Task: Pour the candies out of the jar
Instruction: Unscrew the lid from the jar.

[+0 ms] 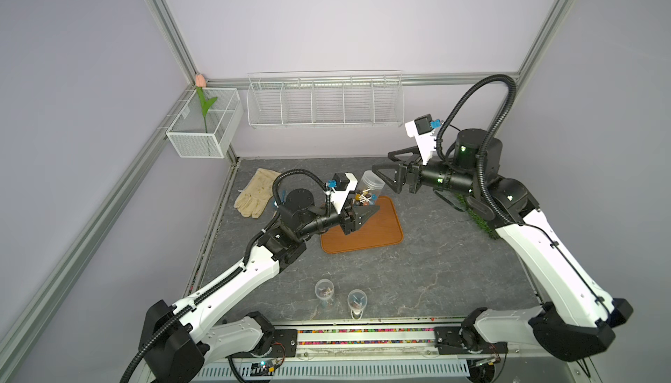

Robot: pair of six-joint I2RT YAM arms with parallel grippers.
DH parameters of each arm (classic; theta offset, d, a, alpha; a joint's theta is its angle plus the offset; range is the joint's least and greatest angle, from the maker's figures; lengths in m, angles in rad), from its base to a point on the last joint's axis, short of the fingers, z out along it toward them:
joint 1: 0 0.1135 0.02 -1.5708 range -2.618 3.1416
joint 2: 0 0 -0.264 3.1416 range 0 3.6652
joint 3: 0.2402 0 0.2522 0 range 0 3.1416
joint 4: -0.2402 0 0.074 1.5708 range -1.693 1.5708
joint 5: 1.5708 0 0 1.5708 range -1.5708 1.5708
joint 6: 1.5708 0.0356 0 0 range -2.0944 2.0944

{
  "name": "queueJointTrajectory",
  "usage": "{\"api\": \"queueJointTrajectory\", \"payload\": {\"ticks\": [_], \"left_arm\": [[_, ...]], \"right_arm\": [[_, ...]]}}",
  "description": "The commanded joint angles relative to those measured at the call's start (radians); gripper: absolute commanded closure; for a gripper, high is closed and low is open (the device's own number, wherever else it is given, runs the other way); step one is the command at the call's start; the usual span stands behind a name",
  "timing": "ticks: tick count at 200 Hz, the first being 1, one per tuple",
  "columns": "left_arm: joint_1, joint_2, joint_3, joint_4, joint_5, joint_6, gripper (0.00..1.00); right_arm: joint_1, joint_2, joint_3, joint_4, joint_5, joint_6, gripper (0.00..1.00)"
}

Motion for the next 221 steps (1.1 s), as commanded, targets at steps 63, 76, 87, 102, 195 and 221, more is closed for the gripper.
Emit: {"api": "queueJointTrajectory", "payload": {"ticks": [63, 76, 87, 102, 195, 221], "left_arm": [[-0.001, -0.004, -0.014, 0.037, -0.021, 0.010, 0.58], [-0.001, -0.004, -0.013, 0.039, -0.022, 0.011, 0.58], [-0.001, -0.004, -0.013, 0.039, -0.022, 0.010, 0.58], [-0.001, -0.005, -0.015, 0.040, -0.023, 0.011, 0.58], [-0.001, -0.020, -0.020, 0.053, -0.019, -0.008, 0.58], [-0.001, -0.030, -0.026, 0.051, -0.028, -0.007, 0.58]], "right_arm": [[0.053, 0.059, -0.013, -0.001, 0.010, 0.039, 0.23], [0.054, 0.061, -0.011, -0.009, 0.008, 0.036, 0.25], [0.057, 0.062, -0.012, -0.015, 0.009, 0.035, 0.27], [0.060, 0.064, -0.014, -0.019, 0.008, 0.033, 0.27], [0.068, 0.063, -0.021, -0.025, -0.022, 0.002, 0.44], [0.070, 0.062, -0.031, -0.023, -0.028, -0.004, 0.47]]}}
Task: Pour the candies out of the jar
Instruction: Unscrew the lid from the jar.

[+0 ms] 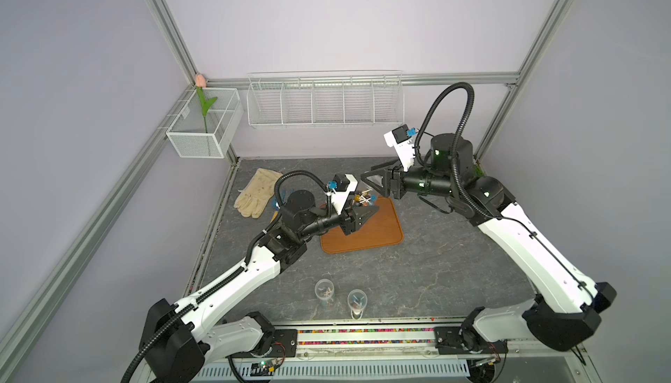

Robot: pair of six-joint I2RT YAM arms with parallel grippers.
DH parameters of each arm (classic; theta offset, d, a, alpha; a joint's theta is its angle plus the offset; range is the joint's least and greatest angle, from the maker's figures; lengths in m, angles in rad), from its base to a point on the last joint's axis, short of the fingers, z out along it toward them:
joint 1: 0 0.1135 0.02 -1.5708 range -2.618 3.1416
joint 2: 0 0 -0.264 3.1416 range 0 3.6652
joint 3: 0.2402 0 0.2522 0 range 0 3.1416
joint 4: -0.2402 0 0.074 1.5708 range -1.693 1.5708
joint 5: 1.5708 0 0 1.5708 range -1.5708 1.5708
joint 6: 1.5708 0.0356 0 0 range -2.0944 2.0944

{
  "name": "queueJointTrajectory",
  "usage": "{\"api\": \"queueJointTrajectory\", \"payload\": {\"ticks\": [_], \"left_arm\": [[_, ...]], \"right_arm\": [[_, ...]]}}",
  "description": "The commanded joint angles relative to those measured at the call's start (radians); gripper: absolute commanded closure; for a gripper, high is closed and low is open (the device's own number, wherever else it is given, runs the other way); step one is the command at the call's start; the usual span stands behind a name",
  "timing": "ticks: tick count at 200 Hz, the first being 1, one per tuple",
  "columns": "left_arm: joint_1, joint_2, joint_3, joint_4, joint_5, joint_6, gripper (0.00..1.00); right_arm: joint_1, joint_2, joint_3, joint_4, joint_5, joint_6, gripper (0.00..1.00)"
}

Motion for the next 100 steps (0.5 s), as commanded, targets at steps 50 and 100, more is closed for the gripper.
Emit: {"api": "queueJointTrajectory", "payload": {"ticks": [50, 100], "left_arm": [[-0.001, -0.025, 0.012, 0.033, 0.024, -0.013, 0.58], [-0.001, -0.025, 0.046, 0.004, 0.107, -0.016, 0.58]], "right_arm": [[0.002, 0.029, 0.000, 0.003, -0.132, -0.104, 0.49], [-0.055, 0.037, 0.024, 0.061, -0.546, -0.315, 0.47]]}}
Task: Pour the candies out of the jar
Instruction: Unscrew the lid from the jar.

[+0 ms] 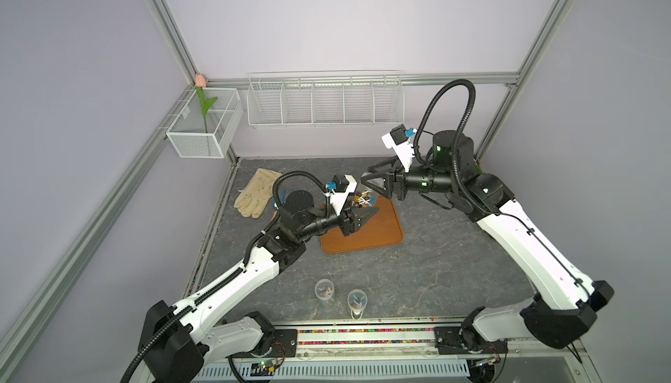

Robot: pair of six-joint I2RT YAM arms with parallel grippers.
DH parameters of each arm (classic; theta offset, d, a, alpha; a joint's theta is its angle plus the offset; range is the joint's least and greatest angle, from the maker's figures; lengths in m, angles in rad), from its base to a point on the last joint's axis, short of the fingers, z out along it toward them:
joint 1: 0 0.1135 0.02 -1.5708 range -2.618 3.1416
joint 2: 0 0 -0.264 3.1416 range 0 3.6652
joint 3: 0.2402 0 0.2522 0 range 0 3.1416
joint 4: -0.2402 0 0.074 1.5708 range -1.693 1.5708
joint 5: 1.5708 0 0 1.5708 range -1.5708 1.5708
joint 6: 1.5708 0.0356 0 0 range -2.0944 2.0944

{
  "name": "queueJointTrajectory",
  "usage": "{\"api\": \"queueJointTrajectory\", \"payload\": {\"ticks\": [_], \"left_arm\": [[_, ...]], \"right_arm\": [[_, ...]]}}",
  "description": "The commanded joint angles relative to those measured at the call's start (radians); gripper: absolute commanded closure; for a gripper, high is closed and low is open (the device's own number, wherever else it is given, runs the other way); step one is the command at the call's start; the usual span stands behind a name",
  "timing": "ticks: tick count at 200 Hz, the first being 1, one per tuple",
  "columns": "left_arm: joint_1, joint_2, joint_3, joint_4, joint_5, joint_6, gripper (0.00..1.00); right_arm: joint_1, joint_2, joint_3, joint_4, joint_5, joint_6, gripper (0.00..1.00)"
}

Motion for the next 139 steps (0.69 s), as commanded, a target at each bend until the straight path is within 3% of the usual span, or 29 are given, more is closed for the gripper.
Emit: {"api": "queueJointTrajectory", "payload": {"ticks": [1, 27, 77, 84, 113, 139], "left_arm": [[-0.005, -0.013, 0.048, 0.005, 0.060, -0.015, 0.58], [-0.005, -0.016, 0.047, 0.007, 0.082, -0.026, 0.58], [-0.005, -0.017, 0.040, 0.032, 0.096, -0.040, 0.58], [-0.005, -0.018, 0.039, 0.034, 0.094, -0.040, 0.58], [-0.004, -0.022, 0.024, 0.047, 0.069, -0.035, 0.58], [-0.005, -0.039, 0.014, 0.039, 0.026, -0.013, 0.58]], "right_arm": [[-0.005, 0.018, 0.021, 0.037, -0.321, -0.157, 0.47], [-0.034, 0.026, 0.047, 0.021, -0.414, -0.215, 0.47], [-0.041, 0.054, 0.094, -0.060, -0.441, -0.281, 0.46], [-0.041, 0.054, 0.094, -0.062, -0.434, -0.278, 0.42], [-0.046, 0.026, 0.078, -0.035, -0.360, -0.233, 0.00], [-0.072, -0.042, 0.020, 0.057, -0.179, -0.101, 0.08]]}}
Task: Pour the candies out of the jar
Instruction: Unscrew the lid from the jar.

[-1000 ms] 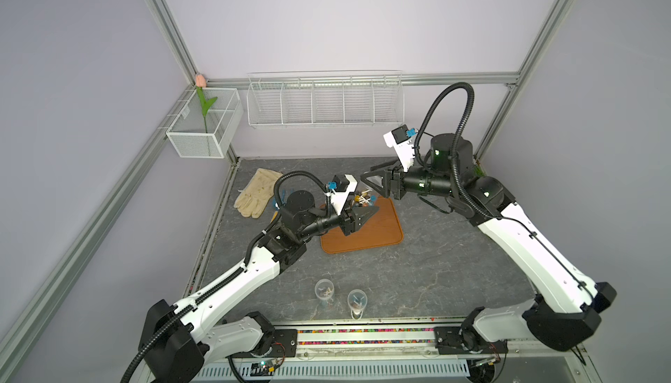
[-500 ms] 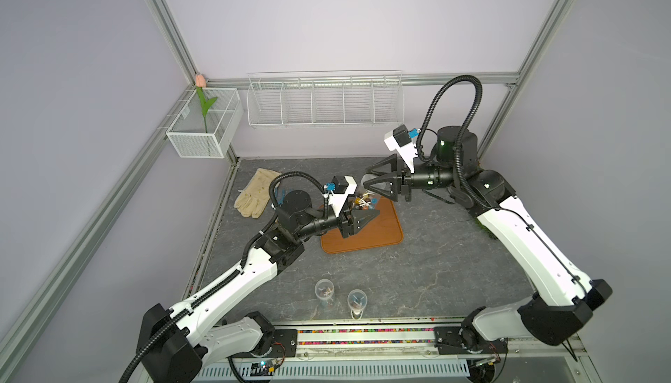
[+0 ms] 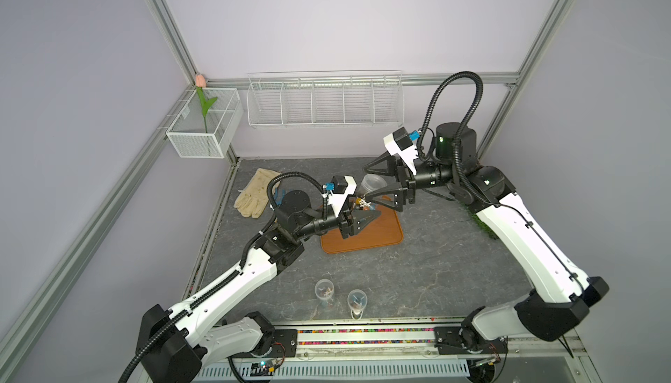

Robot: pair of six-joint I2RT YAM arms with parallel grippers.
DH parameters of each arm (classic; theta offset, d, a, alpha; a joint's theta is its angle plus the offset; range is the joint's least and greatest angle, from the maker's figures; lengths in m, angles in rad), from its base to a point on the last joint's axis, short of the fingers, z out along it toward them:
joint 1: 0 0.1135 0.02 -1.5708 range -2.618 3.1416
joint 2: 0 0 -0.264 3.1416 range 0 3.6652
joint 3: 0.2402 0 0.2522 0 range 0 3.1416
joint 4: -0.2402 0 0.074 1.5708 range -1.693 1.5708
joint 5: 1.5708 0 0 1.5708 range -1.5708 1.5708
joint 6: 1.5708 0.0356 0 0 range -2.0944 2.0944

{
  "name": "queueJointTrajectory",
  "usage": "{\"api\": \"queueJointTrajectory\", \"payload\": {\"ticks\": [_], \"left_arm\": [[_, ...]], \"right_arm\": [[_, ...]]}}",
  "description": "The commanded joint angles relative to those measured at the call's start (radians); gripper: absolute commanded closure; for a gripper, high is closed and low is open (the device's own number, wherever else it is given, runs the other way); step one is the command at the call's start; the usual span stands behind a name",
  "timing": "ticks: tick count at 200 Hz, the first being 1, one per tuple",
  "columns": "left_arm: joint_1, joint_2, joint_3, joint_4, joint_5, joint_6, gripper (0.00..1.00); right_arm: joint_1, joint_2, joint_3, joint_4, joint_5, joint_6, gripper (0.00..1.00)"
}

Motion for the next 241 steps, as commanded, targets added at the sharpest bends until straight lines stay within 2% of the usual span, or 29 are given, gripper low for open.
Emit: {"api": "queueJointTrajectory", "payload": {"ticks": [1, 31, 67, 241], "left_arm": [[-0.003, -0.023, 0.001, 0.015, -0.045, 0.009, 0.58], [-0.002, -0.064, -0.020, -0.017, -0.103, 0.051, 0.58], [-0.002, -0.071, -0.026, -0.062, -0.140, 0.079, 0.58], [-0.002, -0.075, -0.045, -0.063, -0.159, 0.067, 0.57]], "right_arm": [[-0.026, -0.077, -0.043, 0.085, 0.149, 0.119, 0.08], [-0.053, -0.174, -0.126, 0.135, 0.343, 0.250, 0.10], [-0.053, -0.210, -0.173, 0.084, 0.390, 0.295, 0.10], [-0.051, -0.191, -0.207, 0.090, 0.337, 0.329, 0.10]]}}
